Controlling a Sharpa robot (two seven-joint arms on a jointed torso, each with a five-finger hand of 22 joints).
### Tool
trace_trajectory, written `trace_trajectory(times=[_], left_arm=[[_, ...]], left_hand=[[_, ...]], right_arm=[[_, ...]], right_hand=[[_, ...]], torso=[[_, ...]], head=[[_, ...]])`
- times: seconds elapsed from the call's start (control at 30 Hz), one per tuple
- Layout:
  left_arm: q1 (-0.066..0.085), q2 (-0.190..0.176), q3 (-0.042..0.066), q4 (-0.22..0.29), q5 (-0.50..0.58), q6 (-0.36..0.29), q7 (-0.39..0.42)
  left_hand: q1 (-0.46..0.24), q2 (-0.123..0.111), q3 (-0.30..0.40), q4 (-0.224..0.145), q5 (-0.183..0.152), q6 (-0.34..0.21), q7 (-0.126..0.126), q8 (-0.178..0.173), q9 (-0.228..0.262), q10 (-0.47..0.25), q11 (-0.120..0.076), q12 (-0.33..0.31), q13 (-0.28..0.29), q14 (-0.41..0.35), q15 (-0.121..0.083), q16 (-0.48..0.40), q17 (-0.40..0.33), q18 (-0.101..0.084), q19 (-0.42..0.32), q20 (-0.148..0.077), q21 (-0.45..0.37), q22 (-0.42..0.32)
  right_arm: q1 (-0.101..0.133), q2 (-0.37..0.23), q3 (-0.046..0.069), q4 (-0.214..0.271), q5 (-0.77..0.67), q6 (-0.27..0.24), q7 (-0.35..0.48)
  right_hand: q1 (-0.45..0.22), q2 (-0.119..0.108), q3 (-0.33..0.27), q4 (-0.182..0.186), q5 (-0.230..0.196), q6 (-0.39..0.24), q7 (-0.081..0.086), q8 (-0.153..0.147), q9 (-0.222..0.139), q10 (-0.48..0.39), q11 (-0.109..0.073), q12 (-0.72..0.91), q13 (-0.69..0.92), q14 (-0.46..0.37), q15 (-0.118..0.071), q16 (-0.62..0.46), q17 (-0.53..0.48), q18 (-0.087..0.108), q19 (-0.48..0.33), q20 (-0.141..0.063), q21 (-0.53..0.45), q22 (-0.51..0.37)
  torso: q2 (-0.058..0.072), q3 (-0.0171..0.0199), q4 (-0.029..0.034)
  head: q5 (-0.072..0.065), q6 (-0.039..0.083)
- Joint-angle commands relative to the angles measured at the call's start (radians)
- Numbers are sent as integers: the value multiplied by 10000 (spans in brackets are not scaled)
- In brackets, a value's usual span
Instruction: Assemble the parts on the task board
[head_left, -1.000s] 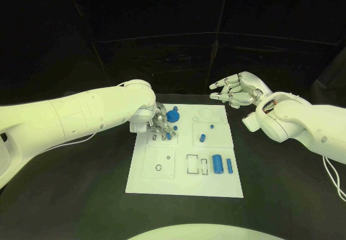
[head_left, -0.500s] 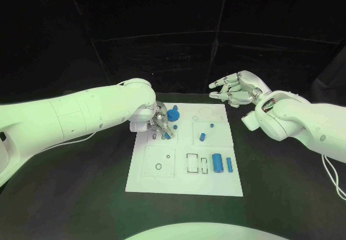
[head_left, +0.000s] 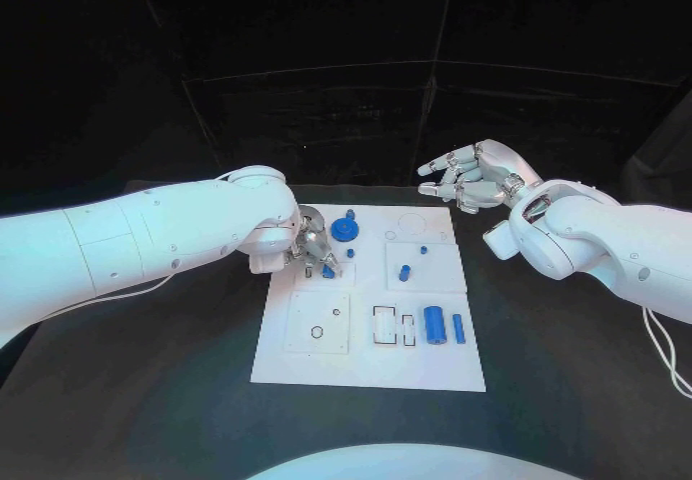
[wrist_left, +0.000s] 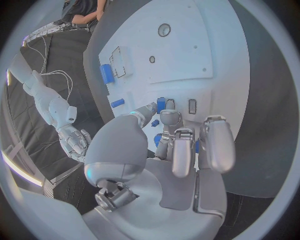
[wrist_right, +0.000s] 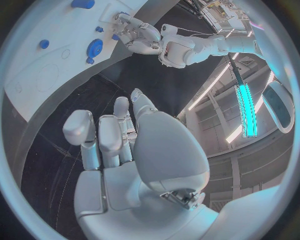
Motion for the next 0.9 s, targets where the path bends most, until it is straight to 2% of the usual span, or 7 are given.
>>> trace_trajectory(times=[0.03,0.23,0.4,0.5,0.67,0.9], left_arm=[[-19,-175,3,271,-66,-1097,209],[-141,-510,-1,703,-287,-2119,366],[-324,-641,-4,879,-437,-2751,420],[-438,-640,-5,862,-654,-2960,399],[-613,-619,-6,775,-907,-3155,315],[-699,-618,-6,761,-994,-3039,145]], left_hand=[[-144,-15,1858,-1754,-62,-72,-15,75,33,102,-36,77,29,1053,-28,62,2634,-81,29,12,9,30],[-245,-93,2053,-1764,1,-52,-35,161,88,204,-56,198,141,1053,-46,62,2634,-92,57,-3,48,95],[-334,-171,2189,-1757,21,-30,-61,230,129,289,-78,300,236,1053,-65,62,2634,-110,97,-20,114,196],[-390,-175,2250,-1720,22,-31,-70,266,150,259,-86,228,143,1053,-72,62,2634,-109,99,-27,109,191],[-486,-187,2367,-1649,20,-62,-88,357,205,224,-102,156,32,1053,-86,62,2634,-113,109,-41,119,212],[-614,-240,2513,-1569,10,-88,-124,517,293,243,-130,185,11,1053,-109,62,2634,-129,139,-63,172,301]], right_arm=[[22,3,7,-4,-14,99,54],[22,-9,6,-25,-164,80,61],[22,-4,6,-61,-267,84,59],[22,1,6,-75,-283,86,60],[21,4,5,-88,-307,90,56],[21,9,5,-103,-319,93,53]], right_hand=[[-32,63,-41,-5,56,-22,27,-42,-11,-69,9,-32,-6,25,-17,-52,-10,154,-93,10,-32,-8],[-37,66,-44,-2,64,-23,29,-43,-11,-84,10,-63,-36,21,-16,-72,-32,162,-118,10,-58,-48],[-37,66,-44,-2,64,-23,29,-43,-11,-84,10,-63,-36,21,-16,-72,-32,162,-118,10,-58,-48],[-40,63,-48,-1,69,-24,30,-45,-11,-102,11,-98,-69,16,-16,-91,-51,168,-135,11,-75,-75],[-41,63,-48,-1,69,-24,30,-45,-11,-105,11,-103,-75,16,-15,-93,-54,168,-136,11,-77,-77],[-42,63,-50,-1,72,-25,30,-45,-11,-128,12,-149,-118,11,-15,-113,-75,172,-148,11,-89,-96]], torso=[[-15,4,13],[-20,6,22],[-40,15,79],[-39,20,77],[-22,13,34],[-12,12,33]], head=[[10,-21],[62,-7],[47,-31],[65,-34],[68,-19],[74,-39]])
